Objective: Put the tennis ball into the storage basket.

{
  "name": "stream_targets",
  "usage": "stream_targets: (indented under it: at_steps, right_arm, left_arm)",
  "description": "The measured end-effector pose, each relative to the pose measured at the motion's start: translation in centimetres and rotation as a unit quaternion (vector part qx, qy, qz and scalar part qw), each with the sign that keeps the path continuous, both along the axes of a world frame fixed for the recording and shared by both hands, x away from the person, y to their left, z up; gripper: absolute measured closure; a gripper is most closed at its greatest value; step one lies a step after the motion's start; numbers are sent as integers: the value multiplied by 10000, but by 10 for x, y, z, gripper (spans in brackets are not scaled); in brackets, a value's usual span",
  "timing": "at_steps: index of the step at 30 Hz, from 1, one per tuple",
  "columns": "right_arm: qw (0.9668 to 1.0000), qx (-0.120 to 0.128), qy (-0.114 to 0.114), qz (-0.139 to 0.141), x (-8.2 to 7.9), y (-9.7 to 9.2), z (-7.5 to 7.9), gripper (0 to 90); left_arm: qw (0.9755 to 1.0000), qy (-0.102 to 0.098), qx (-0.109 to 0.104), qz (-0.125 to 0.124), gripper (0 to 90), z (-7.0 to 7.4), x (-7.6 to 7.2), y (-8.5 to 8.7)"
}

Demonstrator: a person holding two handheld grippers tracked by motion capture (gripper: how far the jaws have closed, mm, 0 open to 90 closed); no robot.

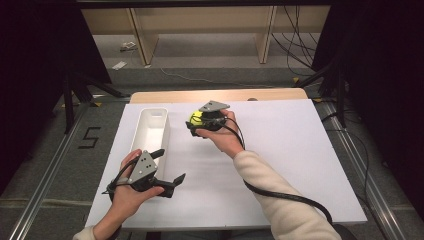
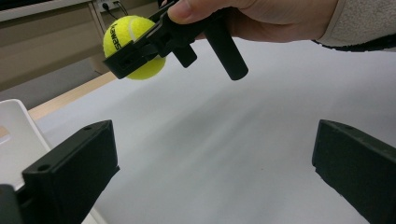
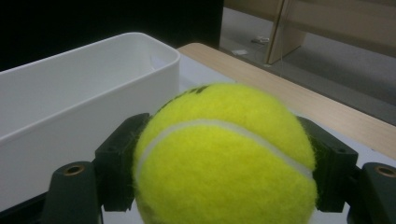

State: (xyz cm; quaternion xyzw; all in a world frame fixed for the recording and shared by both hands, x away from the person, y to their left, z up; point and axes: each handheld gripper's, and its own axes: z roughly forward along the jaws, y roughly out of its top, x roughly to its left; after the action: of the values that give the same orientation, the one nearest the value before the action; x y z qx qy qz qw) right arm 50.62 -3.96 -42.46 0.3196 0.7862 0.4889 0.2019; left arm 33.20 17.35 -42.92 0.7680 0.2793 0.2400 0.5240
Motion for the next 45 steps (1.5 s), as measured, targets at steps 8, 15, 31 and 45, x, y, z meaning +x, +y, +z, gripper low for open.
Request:
stream_targets:
  at_steps: [8,15,31,45]
  right_arm:
    - [10000,15,-38,31,-2,2,3,267]
    - [9999,29,-62,77,-4,4,6,267]
    - [9998,69,-134,157,-9,8,12,267]
    - [9995,87,-164,237,-12,11,16,267]
  left_arm:
    - [10000,-14,16,2,0,0,0,0]
    - [10000,4,-1,4,0,0,0,0]
    - [10000,-3,6,3,0,0,0,0]
    - [10000,-18,16,5,0,0,0,0]
